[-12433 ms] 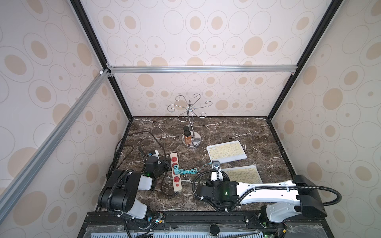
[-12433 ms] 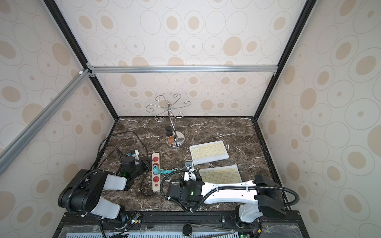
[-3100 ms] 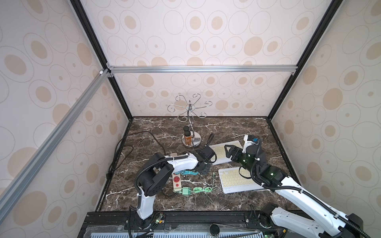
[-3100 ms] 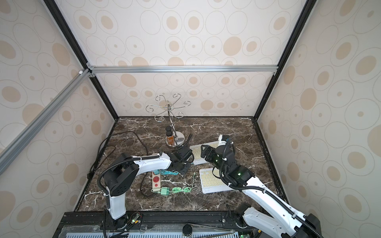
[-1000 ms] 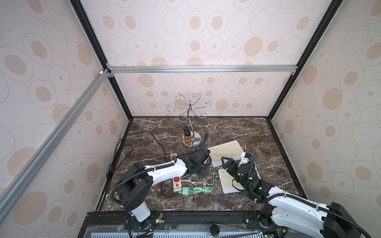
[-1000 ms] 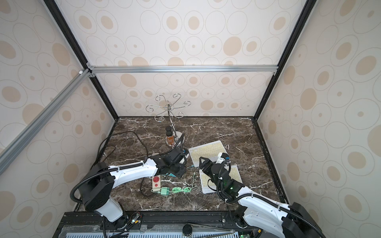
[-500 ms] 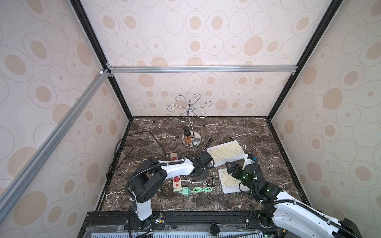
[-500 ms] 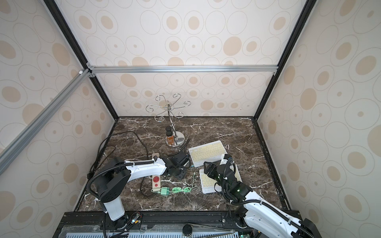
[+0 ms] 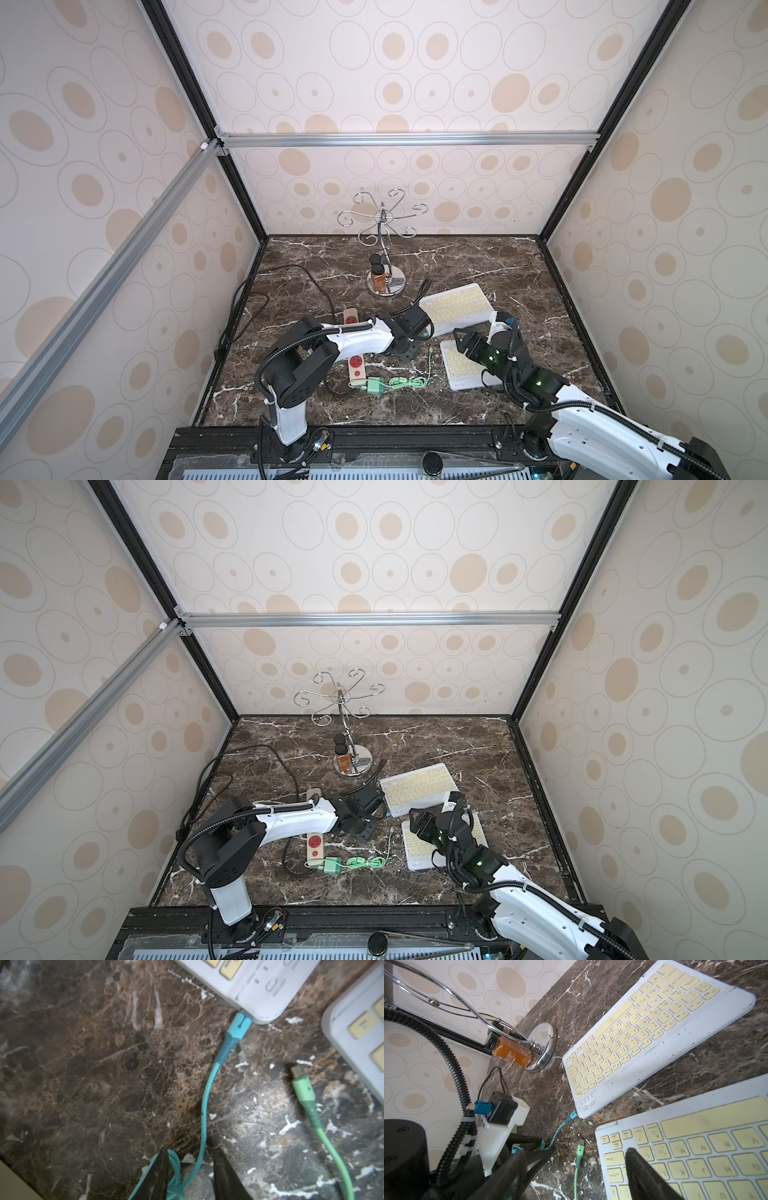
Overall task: Unplug the wireless keyboard
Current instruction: Pick up the power cord at the center of the board.
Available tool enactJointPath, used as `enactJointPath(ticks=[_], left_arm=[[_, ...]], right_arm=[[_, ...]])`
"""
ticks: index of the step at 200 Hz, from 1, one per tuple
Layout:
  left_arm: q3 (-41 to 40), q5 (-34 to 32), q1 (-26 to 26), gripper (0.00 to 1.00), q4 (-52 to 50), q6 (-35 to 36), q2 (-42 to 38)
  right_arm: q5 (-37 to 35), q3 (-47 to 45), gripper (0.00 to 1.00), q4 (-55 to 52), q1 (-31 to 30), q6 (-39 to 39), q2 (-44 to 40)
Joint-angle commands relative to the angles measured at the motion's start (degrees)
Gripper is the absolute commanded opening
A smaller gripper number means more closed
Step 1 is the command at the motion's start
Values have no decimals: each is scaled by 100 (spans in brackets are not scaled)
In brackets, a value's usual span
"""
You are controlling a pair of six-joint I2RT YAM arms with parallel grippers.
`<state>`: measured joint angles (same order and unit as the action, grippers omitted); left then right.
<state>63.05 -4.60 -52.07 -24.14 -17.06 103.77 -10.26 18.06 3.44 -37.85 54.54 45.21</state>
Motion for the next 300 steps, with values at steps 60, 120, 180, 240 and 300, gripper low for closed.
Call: enactJointPath(ticks=[60,120,180,240,300], left_arm=[[160,-184,-211,37,-65,88,38],[334,-312,-207,32,-796,-122,347],[793,12,-193,18,-1644,164,865],[853,293,53,8,-1734,334,1049],[1116,377,197,0,-1695,549,901]], right_arm=[[33,-93,76,128,9,12,41],[45,-110,76,137,7,34,14],[69,-154,76,120,8,32,-87],[-26,-189,77,95,12,31,-184],[34,-213,77,354,8,68,81]])
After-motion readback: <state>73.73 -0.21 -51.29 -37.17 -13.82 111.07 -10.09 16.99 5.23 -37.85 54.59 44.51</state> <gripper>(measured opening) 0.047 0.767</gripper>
